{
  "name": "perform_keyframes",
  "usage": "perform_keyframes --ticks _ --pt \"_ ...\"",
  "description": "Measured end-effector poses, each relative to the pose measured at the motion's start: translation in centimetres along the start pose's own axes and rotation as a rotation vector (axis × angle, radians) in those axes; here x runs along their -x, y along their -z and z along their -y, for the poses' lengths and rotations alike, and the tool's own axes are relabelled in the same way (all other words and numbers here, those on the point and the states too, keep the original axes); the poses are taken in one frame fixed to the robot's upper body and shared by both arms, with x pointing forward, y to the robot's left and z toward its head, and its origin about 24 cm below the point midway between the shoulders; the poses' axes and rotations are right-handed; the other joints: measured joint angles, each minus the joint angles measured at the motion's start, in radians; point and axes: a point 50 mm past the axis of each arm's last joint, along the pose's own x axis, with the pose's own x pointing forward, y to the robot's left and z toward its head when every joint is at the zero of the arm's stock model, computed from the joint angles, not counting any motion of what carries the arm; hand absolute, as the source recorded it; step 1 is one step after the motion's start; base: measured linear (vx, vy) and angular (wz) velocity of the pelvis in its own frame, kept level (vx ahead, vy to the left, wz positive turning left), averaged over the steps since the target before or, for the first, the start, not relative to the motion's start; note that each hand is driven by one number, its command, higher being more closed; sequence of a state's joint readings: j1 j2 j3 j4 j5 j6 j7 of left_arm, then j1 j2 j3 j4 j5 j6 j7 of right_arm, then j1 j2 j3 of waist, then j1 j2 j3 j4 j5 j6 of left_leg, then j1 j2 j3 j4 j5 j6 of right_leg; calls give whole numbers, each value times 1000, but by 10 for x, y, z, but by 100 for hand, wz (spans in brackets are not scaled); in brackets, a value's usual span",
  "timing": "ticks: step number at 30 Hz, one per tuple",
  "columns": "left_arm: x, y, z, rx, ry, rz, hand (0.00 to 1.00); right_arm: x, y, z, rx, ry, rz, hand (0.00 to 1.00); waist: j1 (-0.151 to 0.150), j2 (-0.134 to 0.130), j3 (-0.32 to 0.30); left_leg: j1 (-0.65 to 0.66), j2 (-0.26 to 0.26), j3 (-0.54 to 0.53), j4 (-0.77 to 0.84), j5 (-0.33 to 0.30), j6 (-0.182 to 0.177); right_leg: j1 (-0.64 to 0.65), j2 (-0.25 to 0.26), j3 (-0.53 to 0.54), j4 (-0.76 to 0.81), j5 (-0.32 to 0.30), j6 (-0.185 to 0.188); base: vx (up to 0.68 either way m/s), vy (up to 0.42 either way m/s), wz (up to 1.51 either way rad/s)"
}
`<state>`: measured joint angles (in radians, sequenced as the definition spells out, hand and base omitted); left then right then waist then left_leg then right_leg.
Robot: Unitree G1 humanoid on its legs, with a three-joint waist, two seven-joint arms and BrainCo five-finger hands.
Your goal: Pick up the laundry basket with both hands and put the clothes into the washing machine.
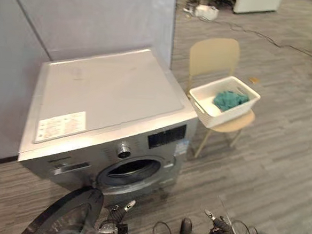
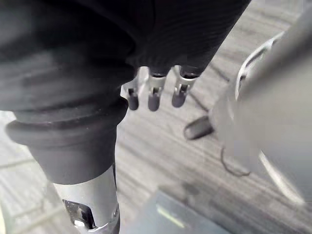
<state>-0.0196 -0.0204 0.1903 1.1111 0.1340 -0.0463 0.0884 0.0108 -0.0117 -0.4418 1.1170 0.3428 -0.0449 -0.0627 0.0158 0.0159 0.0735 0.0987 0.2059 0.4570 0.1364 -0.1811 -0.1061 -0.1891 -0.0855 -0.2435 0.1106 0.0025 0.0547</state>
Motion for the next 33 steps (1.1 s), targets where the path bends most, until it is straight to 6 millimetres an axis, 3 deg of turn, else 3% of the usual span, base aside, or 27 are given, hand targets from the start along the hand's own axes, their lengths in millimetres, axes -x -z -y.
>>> perform_keyframes --ticks 2,3,4,6,7,8,9,10,11,12,13,14,15,17,20,22,23,24,25,26,28,30,32,33 --pt "0 1 -7 -47 -9 2 0 2 12 15 7 41 -52 0 5 -10 -8 7 0 -2 -37 -5 -8 23 30 2 -77 19 18 -26 -65 -42" --pt "0 4 -12 -62 -21 -4 0 2 16 20 5 57 -79 0 0 4 -8 6 24 -7 -52 -7 -8 11 32 -1 -54 13 -6 36 -48 -36" --pt "0 4 -15 -65 -29 -4 0 3 17 20 -1 57 -85 0 -7 -9 -4 13 22 -17 -52 -10 -15 8 30 1 -24 8 -11 116 -59 -26" --pt "0 4 -23 -74 -47 -9 0 3 16 24 8 67 -84 0 -2 8 11 35 47 -43 -37 -20 -35 40 60 -9 -30 2 -18 127 -91 0" --pt "0 6 -22 -71 -46 -12 0 2 13 26 19 69 -76 0 -4 25 10 43 100 -51 9 -29 -55 65 104 -33 -26 -26 -44 217 -138 6" --pt "0 4 -28 -79 -61 -7 0 2 13 21 38 56 -71 0 -1 25 13 22 130 -79 111 -23 -68 66 118 -28 -7 -50 -56 198 -101 2" --pt "0 3 -30 -84 -67 -4 0 2 14 19 61 45 -76 0 -1 16 14 -11 145 -103 189 -18 -55 67 121 -26 3 -61 -66 242 -192 -17" --pt "0 5 -33 -88 -81 -10 0 0 7 9 109 12 -50 0 -1 0 20 -121 165 -178 421 30 79 82 123 -14 32 -72 -85 192 -216 -24" --pt "0 4 -31 -86 -81 -9 0 -1 3 7 122 5 -38 0 0 -4 31 -152 163 -215 504 67 137 95 119 3 42 -74 -89 264 -257 -42" --pt "-1 -2 -29 -79 -78 17 0 -2 -5 2 154 -11 -12 0 6 0 53 -207 146 -297 640 101 157 111 120 41 71 -76 -100 153 -113 -45" --pt "0 -1 -25 -76 -70 17 0 -3 -11 0 169 -16 9 0 12 4 62 -224 110 -346 679 68 116 113 121 63 87 -87 -116 173 -67 -86" --pt "0 -2 -19 -76 -56 26 0 -5 -22 -3 207 -31 46 0 22 27 68 -248 8 -429 701 5 46 117 121 109 99 -101 -120 220 -21 -120" --pt "1 0 -14 -72 -46 32 0 -6 -31 -12 241 -56 71 0 30 43 71 -268 -80 -473 668 -37 9 119 126 158 94 -117 -104 197 -3 -133" --pt "2 1 -15 -66 -48 40 0 -6 -33 -24 299 -93 84 0 34 56 71 -292 -140 -464 537 -52 26 131 139 176 74 -115 -94 198 13 -117" --pt "2 -1 -14 7 -62 43 0 -2 -28 -44 324 -155 95 0 55 55 82 -307 -168 -442 304 -46 33 178 154 209 71 -147 -97 257 44 -81" --pt "3 3 -15 43 -71 30 0 -1 -27 -50 342 -174 107 0 63 54 70 -287 -199 -482 237 21 85 186 155 253 101 -216 -79 249 116 -61" --pt "3 8 -16 119 -87 -11 0 0 -25 -56 374 -198 113 0 71 57 57 -270 -213 -466 236 13 122 186 145 283 146 -264 -69 313 176 -45" --pt "3 11 -16 176 -82 -43 0 1 -24 -57 387 -207 118 0 72 45 52 -253 -227 -440 218 6 132 173 121 287 204 -290 -51 319 161 -20" --pt "2 12 -17 205 -57 -68 0 3 -19 -58 384 -217 113 0 72 27 50 -240 -246 -435 192 5 135 131 97 280 312 -299 -34 362 103 18" --pt "2 11 -19 228 -39 -76 0 5 -14 -63 393 -248 110 0 80 15 52 -228 -254 -433 172 7 142 55 76 273 517 -310 -7 270 25 31" --pt "1 13 -23 340 -84 -112 0 8 -1 -70 393 -282 73 0 87 -1 64 -157 -256 -435 150 9 147 -40 35 278 885 -245 37 259 -61 23" --pt "3 21 -34 380 -165 -153 0 9 -1 -69 399 -294 79 0 81 -15 72 -92 -240 -437 142 2 142 -78 -20 271 1051 -245 42 214 -227 23" --pt "7 32 -47 253 -196 -156 0 7 -6 -57 374 -254 92 0 81 -20 72 -60 -202 -450 140 -19 108 -117 -91 250 1031 -247 37 129 -330 17" --pt "8 33 -49 191 -208 -143 0 5 -11 -47 333 -216 102 0 80 -11 77 -47 -166 -462 143 -43 77 -133 -139 242 961 -247 38 47 -421 17"
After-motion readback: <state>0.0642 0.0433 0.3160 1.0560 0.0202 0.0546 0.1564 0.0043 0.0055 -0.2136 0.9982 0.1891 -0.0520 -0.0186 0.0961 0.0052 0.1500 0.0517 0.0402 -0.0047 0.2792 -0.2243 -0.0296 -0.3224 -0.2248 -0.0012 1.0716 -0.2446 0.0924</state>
